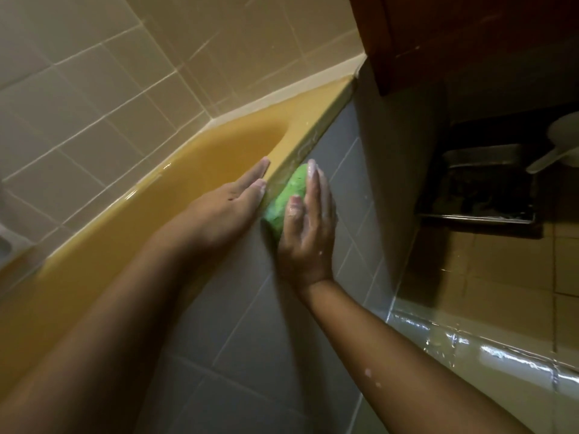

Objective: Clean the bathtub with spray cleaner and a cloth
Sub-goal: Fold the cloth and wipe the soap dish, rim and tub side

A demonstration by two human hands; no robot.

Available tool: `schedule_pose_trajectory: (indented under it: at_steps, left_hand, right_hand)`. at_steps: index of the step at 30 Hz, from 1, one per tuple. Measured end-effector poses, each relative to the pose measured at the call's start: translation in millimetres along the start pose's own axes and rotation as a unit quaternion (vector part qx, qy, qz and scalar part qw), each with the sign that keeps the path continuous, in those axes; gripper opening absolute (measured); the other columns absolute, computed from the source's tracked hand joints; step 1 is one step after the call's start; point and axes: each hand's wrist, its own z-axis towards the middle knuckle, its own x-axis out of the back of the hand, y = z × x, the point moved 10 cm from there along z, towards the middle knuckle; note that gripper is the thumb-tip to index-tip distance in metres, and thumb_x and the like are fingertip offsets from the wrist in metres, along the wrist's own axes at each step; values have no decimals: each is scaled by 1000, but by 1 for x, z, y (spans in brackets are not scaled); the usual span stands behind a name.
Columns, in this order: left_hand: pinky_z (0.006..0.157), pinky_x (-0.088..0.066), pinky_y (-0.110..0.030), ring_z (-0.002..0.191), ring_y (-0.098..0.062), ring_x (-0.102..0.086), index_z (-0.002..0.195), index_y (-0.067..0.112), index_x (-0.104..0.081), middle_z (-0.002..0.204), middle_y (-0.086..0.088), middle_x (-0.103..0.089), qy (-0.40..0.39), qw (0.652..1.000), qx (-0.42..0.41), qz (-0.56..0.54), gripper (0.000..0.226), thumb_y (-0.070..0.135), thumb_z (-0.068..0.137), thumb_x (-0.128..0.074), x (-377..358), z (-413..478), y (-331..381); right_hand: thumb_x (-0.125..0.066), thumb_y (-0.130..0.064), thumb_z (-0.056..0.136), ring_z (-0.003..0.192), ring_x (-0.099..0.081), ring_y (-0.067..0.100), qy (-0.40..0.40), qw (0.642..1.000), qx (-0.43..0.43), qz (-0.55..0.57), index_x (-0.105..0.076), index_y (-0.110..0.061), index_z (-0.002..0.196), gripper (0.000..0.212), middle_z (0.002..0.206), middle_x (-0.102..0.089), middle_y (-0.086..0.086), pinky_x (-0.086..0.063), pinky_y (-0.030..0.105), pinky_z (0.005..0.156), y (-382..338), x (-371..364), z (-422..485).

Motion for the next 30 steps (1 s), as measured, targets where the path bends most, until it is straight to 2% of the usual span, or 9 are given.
schedule_pose_trajectory:
  at_steps: [4,7,10,12,14,18,22,26,30]
  left_hand:
    - [114,-19,-22,153,-14,-28,158,56,-15,167,9,-29,-1,1000,-8,13,51,51,110,-31,-2,5,2]
    - [116,-24,-29,151,-22,-33,158,58,-8,167,-1,-32,-12,999,-1,52,51,50,110,-24,-5,7,5]
    - [119,-24,-33,151,-24,-33,159,56,-5,166,-6,-34,-10,997,1,77,52,50,110,-23,-6,9,9]
    - [118,-25,-34,150,-26,-34,159,55,-4,165,-8,-35,-9,996,1,87,52,50,110,-23,-6,11,10]
    - [120,-25,-36,150,-25,-33,158,57,-5,166,-6,-34,-7,997,-4,78,52,55,110,-24,-6,11,9]
    - [128,-21,-41,153,-15,-29,155,61,-15,168,4,-31,7,1000,-22,7,66,67,90,-25,-1,10,5]
    - [127,-20,-38,154,-16,-27,157,57,-13,168,6,-29,-2,1000,-20,22,67,64,91,-23,-2,11,9]
    - [120,-21,-34,153,-22,-29,159,55,-8,169,0,-28,-8,999,-13,51,50,50,111,-26,-5,13,11]
    - [117,-22,-34,151,-27,-32,158,58,-7,168,-6,-30,-8,997,-10,70,50,50,111,-23,-7,16,8]
  right_hand:
    - [-34,-33,104,140,-47,32,-9,999,18,-33,-46,-4,152,57,152,-51,17,-33,38,118,30,4,-8]
    - [-32,-41,105,141,-46,30,23,987,-154,-34,-44,-11,155,59,153,-49,15,-34,36,118,119,28,-54]
    - [-26,-52,98,148,-37,33,64,912,-403,-36,-38,-12,158,73,160,-41,16,-24,35,120,195,48,-109]
    - [-25,-51,93,146,-38,36,93,887,-450,-55,-40,-12,157,77,160,-42,17,-25,39,119,188,48,-111]
    - [-30,-49,98,141,-43,34,103,925,-359,-71,-44,-14,155,69,156,-48,15,-29,38,115,132,37,-78]
    - [-34,-42,105,130,-51,30,47,995,-56,-64,-51,-8,150,59,146,-56,15,-36,39,109,0,2,-16]
    - [-29,-44,106,131,-51,34,13,997,6,-78,-52,-6,148,62,147,-55,16,-35,42,111,22,9,-25]
    - [-31,-39,104,136,-47,32,37,983,-164,-76,-47,-8,151,59,149,-53,17,-34,43,116,130,37,-99]
    - [-20,-54,95,137,-45,44,41,867,-483,-114,-50,0,147,81,152,-47,27,-31,48,114,236,70,-183]
